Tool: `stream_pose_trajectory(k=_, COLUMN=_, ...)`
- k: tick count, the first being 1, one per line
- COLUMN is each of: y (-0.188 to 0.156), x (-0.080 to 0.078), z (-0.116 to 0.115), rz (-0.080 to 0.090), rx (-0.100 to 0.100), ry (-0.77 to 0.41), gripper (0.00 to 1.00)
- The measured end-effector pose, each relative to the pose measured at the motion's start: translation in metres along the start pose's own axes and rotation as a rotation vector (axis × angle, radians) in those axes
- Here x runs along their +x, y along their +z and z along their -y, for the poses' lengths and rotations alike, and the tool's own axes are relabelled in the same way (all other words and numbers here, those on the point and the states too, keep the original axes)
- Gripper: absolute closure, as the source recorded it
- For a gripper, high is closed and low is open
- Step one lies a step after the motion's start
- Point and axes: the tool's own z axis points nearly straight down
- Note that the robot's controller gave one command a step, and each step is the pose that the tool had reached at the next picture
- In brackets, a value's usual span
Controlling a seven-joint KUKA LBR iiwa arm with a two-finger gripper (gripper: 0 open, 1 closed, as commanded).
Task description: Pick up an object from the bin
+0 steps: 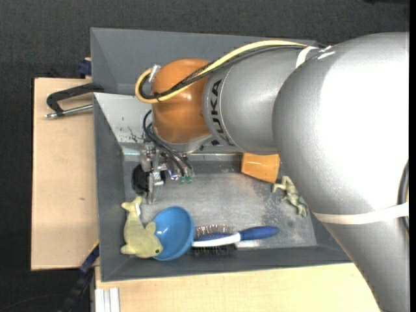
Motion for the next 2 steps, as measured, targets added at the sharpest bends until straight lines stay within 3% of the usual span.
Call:
stream_pose_trajectory(k=1, y=-0.115, x=0.007, z=-0.001, rz=-0.003, rx=0.002, ry=-0.072, gripper=1.0)
stream_pose_trajectory(k=2, y=-0.222, x=0.003, z=-0.005, rz=-0.002, rx=0.002, ry=-0.049, gripper=1.0)
